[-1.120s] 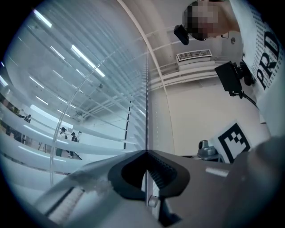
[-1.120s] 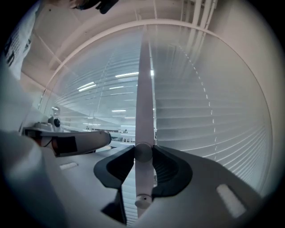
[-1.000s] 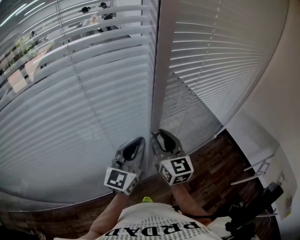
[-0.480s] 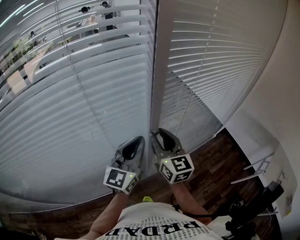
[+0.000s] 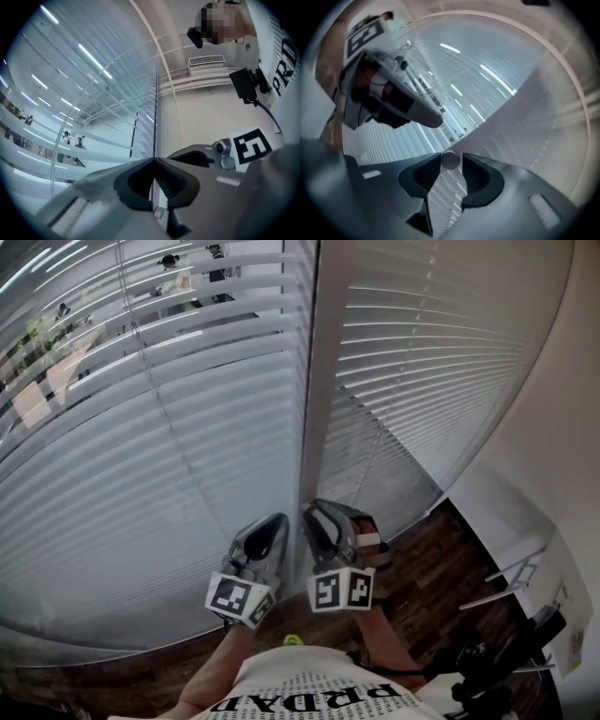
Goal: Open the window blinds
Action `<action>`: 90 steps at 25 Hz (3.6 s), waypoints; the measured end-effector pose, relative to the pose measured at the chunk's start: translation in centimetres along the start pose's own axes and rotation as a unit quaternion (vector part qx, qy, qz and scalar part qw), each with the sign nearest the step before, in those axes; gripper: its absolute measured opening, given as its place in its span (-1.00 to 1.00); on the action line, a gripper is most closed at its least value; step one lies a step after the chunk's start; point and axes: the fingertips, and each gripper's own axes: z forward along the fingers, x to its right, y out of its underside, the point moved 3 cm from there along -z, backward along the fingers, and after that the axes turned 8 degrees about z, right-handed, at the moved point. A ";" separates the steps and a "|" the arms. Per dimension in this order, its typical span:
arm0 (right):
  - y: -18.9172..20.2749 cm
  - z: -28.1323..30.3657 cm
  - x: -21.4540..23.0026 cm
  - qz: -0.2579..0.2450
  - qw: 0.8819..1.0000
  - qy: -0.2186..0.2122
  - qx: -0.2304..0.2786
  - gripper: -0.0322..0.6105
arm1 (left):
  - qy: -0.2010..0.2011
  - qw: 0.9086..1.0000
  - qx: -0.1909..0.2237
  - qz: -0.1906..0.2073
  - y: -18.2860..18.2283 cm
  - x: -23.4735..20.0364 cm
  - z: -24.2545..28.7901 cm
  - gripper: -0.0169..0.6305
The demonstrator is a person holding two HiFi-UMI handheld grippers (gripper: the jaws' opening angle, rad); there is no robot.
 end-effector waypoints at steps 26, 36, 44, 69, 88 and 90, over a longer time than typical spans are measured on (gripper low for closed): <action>0.4 0.6 0.8 0.225 0.973 -0.017 0.054 -0.50 | 0.018 1.000 0.001 -0.007 -0.1 0.2 0.1 -0.93; 0.8 0.6 1.3 0.371 0.925 -0.031 0.078 -0.50 | 0.020 1.000 -0.001 -0.005 -0.1 0.2 0.2 -0.93; 1.2 0.7 1.5 0.460 0.882 -0.043 0.090 -0.50 | 0.020 1.000 0.000 -0.006 -0.1 0.2 0.1 -0.93; 1.4 0.7 1.6 0.524 0.844 -0.051 0.098 -0.48 | 0.023 1.000 0.003 0.004 0.1 0.1 0.1 -0.93; 1.0 0.8 1.3 0.422 0.902 -0.086 0.032 -0.51 | 0.010 1.000 0.008 -0.029 -0.3 0.0 0.1 -0.93; 1.0 0.8 1.4 0.423 0.901 -0.085 0.034 -0.51 | 0.010 0.999 0.008 -0.030 -0.3 0.0 0.2 -0.93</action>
